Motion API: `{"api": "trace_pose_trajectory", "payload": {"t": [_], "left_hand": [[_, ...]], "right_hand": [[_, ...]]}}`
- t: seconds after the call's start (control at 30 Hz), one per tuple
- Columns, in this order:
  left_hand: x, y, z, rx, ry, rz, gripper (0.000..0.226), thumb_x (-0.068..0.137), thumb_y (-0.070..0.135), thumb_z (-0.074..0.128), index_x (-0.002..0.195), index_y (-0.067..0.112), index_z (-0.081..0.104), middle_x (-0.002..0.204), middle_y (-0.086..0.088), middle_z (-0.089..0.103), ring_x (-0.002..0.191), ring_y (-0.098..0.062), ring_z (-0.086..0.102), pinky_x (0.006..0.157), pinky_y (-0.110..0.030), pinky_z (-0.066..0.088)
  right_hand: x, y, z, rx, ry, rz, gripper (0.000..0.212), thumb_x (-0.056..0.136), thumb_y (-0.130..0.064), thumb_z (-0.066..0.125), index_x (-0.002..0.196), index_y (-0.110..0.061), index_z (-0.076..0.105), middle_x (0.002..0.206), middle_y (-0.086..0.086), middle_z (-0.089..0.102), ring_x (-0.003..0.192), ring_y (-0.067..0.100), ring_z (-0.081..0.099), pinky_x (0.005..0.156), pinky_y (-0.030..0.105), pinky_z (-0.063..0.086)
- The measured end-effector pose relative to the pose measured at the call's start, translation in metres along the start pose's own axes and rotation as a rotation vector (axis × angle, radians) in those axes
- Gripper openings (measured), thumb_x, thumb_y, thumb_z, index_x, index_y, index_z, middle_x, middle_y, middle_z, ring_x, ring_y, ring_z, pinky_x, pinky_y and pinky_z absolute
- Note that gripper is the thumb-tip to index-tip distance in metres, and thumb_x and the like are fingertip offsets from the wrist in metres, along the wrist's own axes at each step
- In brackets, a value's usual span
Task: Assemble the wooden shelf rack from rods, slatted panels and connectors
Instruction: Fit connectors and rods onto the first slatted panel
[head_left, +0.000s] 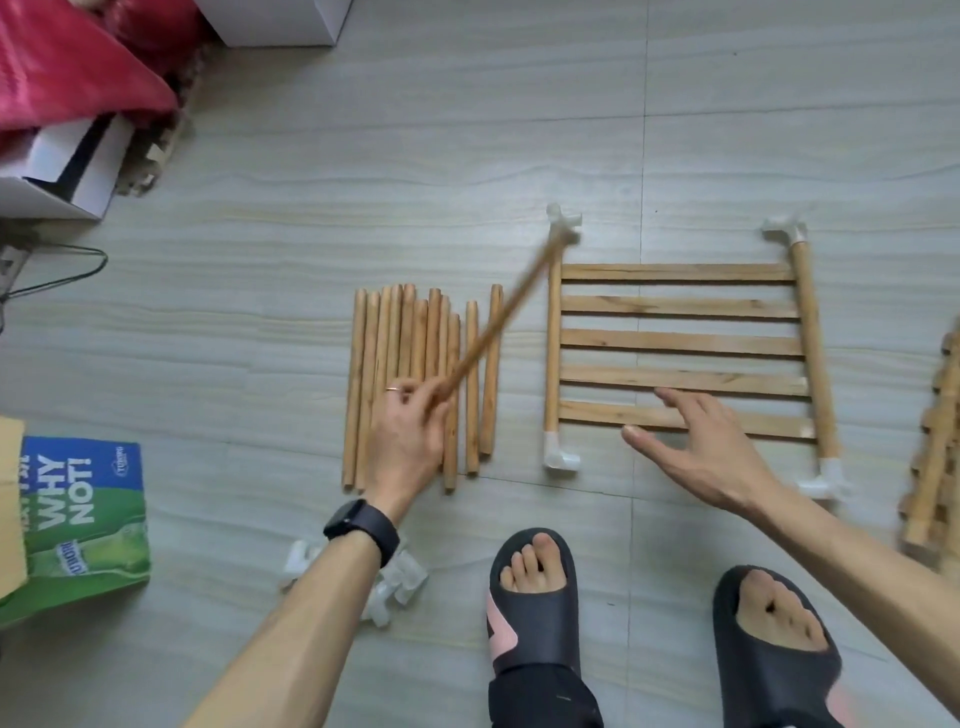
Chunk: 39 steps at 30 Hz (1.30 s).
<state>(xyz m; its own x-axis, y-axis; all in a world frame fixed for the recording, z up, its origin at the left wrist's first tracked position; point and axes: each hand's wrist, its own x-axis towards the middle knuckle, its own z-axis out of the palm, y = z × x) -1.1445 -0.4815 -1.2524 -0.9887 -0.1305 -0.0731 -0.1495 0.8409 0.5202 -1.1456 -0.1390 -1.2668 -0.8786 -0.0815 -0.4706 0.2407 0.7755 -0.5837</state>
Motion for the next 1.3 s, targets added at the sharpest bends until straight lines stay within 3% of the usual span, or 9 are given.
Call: {"api": "trace_pose_trajectory", "payload": {"t": [0.1, 0.2, 0.33, 0.4, 0.5, 0.7, 0.87, 1.07, 1.3], "left_hand": [[-0.022, 0.043, 0.032, 0.142, -0.057, 0.433, 0.027, 0.092, 0.025, 0.07, 0.119, 0.022, 0.071, 0.102, -0.003, 0.06, 0.083, -0.021, 0.056, 0.064, -0.037, 0.049], [-0.042, 0.07, 0.065, 0.074, -0.117, 0.534, 0.03, 0.091, 0.022, 0.075, 0.12, 0.021, 0.071, 0.103, -0.004, 0.062, 0.085, -0.024, 0.06, 0.067, -0.04, 0.052], [-0.059, 0.076, 0.09, -0.04, -0.273, -0.102, 0.063, 0.091, 0.043, 0.071, 0.145, 0.025, 0.044, 0.135, -0.003, 0.048, 0.121, -0.022, 0.051, 0.096, -0.034, 0.047], [-0.058, 0.073, 0.095, -0.197, -0.328, -0.324, 0.059, 0.092, 0.045, 0.07, 0.141, 0.019, 0.05, 0.133, -0.005, 0.056, 0.12, -0.022, 0.055, 0.098, -0.033, 0.047], [-0.056, 0.071, 0.097, -0.186, -0.345, -0.313, 0.037, 0.094, 0.044, 0.065, 0.121, 0.018, 0.066, 0.108, 0.002, 0.068, 0.106, -0.02, 0.063, 0.09, -0.038, 0.052], [-0.05, 0.074, 0.098, -0.026, -0.342, -0.28, 0.041, 0.096, 0.052, 0.053, 0.089, 0.013, 0.064, 0.082, 0.005, 0.06, 0.084, -0.023, 0.059, 0.069, -0.035, 0.046], [-0.046, 0.069, 0.097, -0.058, -0.352, -0.279, 0.035, 0.1, 0.04, 0.047, 0.087, 0.013, 0.065, 0.066, 0.007, 0.055, 0.068, -0.018, 0.054, 0.054, -0.027, 0.035], [-0.047, 0.07, 0.096, -0.121, -0.382, -0.336, 0.038, 0.102, 0.038, 0.045, 0.103, 0.01, 0.07, 0.073, 0.004, 0.062, 0.073, -0.019, 0.057, 0.063, -0.031, 0.038], [-0.047, 0.07, 0.096, -0.117, -0.409, -0.288, 0.041, 0.104, 0.041, 0.045, 0.117, 0.011, 0.069, 0.098, -0.004, 0.074, 0.099, -0.027, 0.066, 0.089, -0.041, 0.051]], "right_hand": [[-0.022, -0.015, -0.003, 0.864, -0.018, 0.219, 0.089, 0.06, -0.082, 0.077, 0.119, -0.018, 0.064, 0.091, 0.004, 0.069, 0.07, 0.016, 0.068, 0.064, 0.029, 0.057], [-0.035, -0.005, -0.003, 1.171, 0.1, 0.435, 0.041, 0.089, -0.047, 0.073, 0.096, -0.007, 0.065, 0.065, 0.006, 0.062, 0.051, 0.017, 0.059, 0.049, 0.025, 0.051], [-0.044, 0.022, -0.013, 1.157, 0.388, 0.546, 0.026, 0.099, -0.03, 0.062, 0.082, -0.011, 0.06, 0.06, 0.006, 0.059, 0.048, 0.018, 0.057, 0.049, 0.028, 0.05], [-0.046, 0.032, -0.017, 1.125, 0.433, 0.557, 0.026, 0.099, -0.03, 0.061, 0.082, -0.01, 0.062, 0.058, 0.005, 0.06, 0.048, 0.017, 0.057, 0.05, 0.028, 0.05], [-0.046, 0.04, -0.012, 1.111, 0.413, 0.581, 0.028, 0.099, -0.03, 0.061, 0.083, -0.008, 0.064, 0.058, 0.003, 0.062, 0.049, 0.016, 0.059, 0.052, 0.028, 0.05], [-0.038, 0.045, -0.004, 1.16, 0.429, 0.638, 0.025, 0.098, -0.029, 0.061, 0.083, -0.01, 0.062, 0.053, 0.001, 0.059, 0.045, 0.014, 0.056, 0.047, 0.027, 0.048], [-0.042, 0.05, 0.0, 1.225, 0.385, 0.656, 0.023, 0.099, -0.028, 0.062, 0.084, -0.01, 0.062, 0.056, 0.001, 0.06, 0.048, 0.014, 0.058, 0.05, 0.027, 0.049], [-0.047, 0.054, 0.007, 1.267, 0.364, 0.649, 0.026, 0.1, -0.03, 0.064, 0.084, -0.01, 0.063, 0.059, 0.002, 0.061, 0.051, 0.015, 0.059, 0.055, 0.028, 0.05], [-0.048, 0.051, 0.012, 1.25, 0.297, 0.54, 0.03, 0.099, -0.032, 0.065, 0.082, -0.007, 0.066, 0.064, 0.005, 0.065, 0.057, 0.018, 0.064, 0.058, 0.028, 0.055]]}}
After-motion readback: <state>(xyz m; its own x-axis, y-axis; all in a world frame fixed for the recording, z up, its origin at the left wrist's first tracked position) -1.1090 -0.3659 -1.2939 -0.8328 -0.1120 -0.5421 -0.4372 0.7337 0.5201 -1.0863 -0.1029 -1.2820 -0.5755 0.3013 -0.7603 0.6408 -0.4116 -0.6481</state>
